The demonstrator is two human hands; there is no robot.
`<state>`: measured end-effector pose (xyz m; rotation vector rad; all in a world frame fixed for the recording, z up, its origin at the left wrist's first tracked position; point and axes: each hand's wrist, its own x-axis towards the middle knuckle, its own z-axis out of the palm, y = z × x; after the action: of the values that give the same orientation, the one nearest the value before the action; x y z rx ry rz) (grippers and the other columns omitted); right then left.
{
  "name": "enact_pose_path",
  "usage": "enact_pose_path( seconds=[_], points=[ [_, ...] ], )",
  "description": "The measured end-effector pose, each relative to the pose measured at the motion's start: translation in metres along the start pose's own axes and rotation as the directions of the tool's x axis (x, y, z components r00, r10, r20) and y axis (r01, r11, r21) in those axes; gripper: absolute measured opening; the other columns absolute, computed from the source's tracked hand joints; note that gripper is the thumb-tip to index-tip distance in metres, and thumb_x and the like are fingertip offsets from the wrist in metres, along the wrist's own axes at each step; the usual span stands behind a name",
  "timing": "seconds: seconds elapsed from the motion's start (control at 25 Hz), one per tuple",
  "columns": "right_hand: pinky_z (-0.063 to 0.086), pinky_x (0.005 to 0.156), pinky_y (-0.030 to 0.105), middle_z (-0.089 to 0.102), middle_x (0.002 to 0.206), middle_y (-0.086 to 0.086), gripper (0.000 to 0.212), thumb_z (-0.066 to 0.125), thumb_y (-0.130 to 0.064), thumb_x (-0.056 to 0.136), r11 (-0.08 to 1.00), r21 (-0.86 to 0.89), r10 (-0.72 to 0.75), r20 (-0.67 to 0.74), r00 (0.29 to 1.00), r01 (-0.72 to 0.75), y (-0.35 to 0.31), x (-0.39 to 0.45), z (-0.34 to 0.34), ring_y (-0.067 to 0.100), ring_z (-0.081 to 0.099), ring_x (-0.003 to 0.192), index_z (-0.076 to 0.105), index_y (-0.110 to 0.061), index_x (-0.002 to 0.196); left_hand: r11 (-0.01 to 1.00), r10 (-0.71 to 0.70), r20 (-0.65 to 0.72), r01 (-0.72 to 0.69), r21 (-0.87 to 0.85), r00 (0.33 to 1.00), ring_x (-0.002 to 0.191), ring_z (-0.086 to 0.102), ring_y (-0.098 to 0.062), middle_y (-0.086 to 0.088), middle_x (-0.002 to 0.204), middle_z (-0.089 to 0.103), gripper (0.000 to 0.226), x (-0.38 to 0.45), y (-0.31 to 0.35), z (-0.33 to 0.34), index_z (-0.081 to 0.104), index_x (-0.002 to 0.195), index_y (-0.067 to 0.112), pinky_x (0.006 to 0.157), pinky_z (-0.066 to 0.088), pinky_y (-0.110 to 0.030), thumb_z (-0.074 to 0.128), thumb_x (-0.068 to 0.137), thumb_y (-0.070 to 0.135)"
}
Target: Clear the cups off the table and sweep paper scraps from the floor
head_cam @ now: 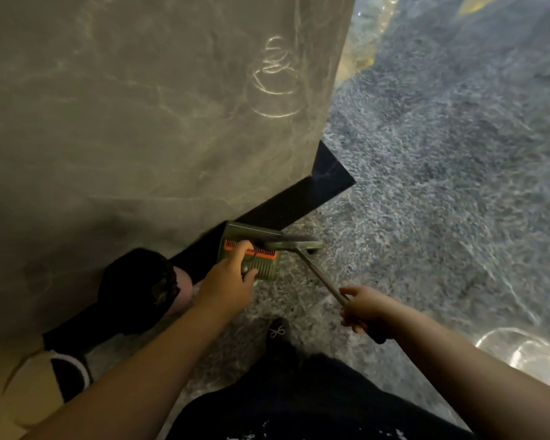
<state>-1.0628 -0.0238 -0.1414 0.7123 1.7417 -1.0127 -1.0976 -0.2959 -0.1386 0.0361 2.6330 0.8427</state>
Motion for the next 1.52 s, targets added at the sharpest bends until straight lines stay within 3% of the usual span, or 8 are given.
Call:
enact_pose_path(
  seconds=[0.12,0.32,0.56,0.72,0.92,1.12,1.28,1.52],
  points=[
    [0.042,0.047,0.028,0.058,0.085,0.014,0.06,0.046,0.005,0.09,1.0,0.002,-0.006,-0.033,0.999,0.006,0.04,0.001,0.012,0.021,0.053,0.054,0.037,-0.018,0.145,0.99,0.079,0.012,-0.079,0.115,0.997,0.089,0.061,-0.027,-0.009,0.105,0.063,0.048,-0.02,-0.001,0.008,0.033,0.139,0.035,0.068,0.049,-0.035,0.052,0.096,0.035],
    [0.042,0.042,0.025,0.052,0.067,0.006,0.055,0.052,-0.019,0.098,0.997,0.072,-0.005,-0.071,0.997,0.01,0.119,-0.031,0.029,0.019,0.05,0.046,0.03,-0.023,0.148,0.967,0.142,-0.001,-0.138,0.212,0.99,0.071,0.059,-0.023,-0.003,0.084,0.061,0.043,-0.054,0.006,0.021,0.038,0.135,0.035,0.054,0.036,-0.029,0.052,0.095,0.041],
    [0.041,0.039,0.023,0.052,0.065,0.007,0.05,0.05,-0.017,0.098,0.964,0.258,0.104,-0.13,0.986,-0.068,0.2,-0.085,0.063,0.015,0.05,0.045,0.034,-0.026,0.144,0.84,0.364,0.22,-0.422,0.343,0.905,0.064,0.051,-0.015,0.003,0.082,0.059,0.041,-0.068,0.038,0.052,0.035,0.13,0.042,0.05,0.038,-0.027,0.051,0.093,0.046],
    [0.04,0.038,0.019,0.052,0.067,0.008,0.011,0.047,-0.014,0.098,0.902,0.409,0.215,-0.148,0.965,-0.138,0.234,-0.099,0.11,0.011,0.052,0.035,0.048,-0.005,0.106,0.782,0.418,0.369,-0.535,0.32,0.83,0.063,0.052,-0.015,0.008,0.077,0.054,0.04,-0.07,0.071,0.076,0.032,0.126,0.046,0.056,0.044,-0.029,0.051,0.09,0.047],
    [0.043,0.046,0.022,0.058,0.064,0.005,0.027,0.045,-0.011,0.096,0.816,0.498,0.405,-0.128,0.905,-0.294,0.258,-0.101,0.167,0.015,0.053,0.049,0.051,-0.009,0.07,0.711,0.422,0.519,-0.627,0.318,0.743,0.069,0.05,-0.015,0.007,0.082,0.053,0.034,-0.078,0.102,0.105,0.033,0.114,0.042,0.062,0.041,-0.028,0.053,0.087,0.043],
    [0.042,0.044,0.024,0.057,0.074,0.006,0.011,0.049,-0.018,0.092,0.702,0.626,0.52,-0.126,0.845,-0.339,0.284,-0.115,0.219,0.017,0.055,0.056,0.049,-0.007,0.089,0.667,0.466,0.582,-0.697,0.265,0.667,0.064,0.052,-0.015,0.004,0.077,0.055,0.025,-0.1,0.113,0.123,0.04,0.104,0.04,0.056,0.039,-0.028,0.055,0.085,0.036],
    [0.041,0.052,0.021,0.062,0.079,0.004,0.03,0.059,-0.039,0.09,0.57,0.76,0.588,-0.112,0.801,-0.312,0.313,-0.138,0.256,0.019,0.059,0.063,0.054,-0.01,0.095,0.498,0.538,0.693,-0.844,0.199,0.48,0.072,0.058,-0.021,0.002,0.079,0.059,0.029,-0.123,0.132,0.136,0.043,0.112,0.038,0.06,0.046,-0.031,0.057,0.088,0.047],
    [0.042,0.046,0.02,0.064,0.078,0.008,0.023,0.057,-0.028,0.091,0.336,0.922,0.647,-0.077,0.758,-0.193,0.352,-0.18,0.282,0.019,0.06,0.058,0.059,-0.007,0.101,0.173,0.551,0.81,-0.977,0.127,0.202,0.074,0.062,-0.023,0.0,0.083,0.065,0.031,-0.183,0.188,0.185,0.039,0.122,0.034,0.056,0.042,-0.03,0.05,0.093,0.04]
  ],
)
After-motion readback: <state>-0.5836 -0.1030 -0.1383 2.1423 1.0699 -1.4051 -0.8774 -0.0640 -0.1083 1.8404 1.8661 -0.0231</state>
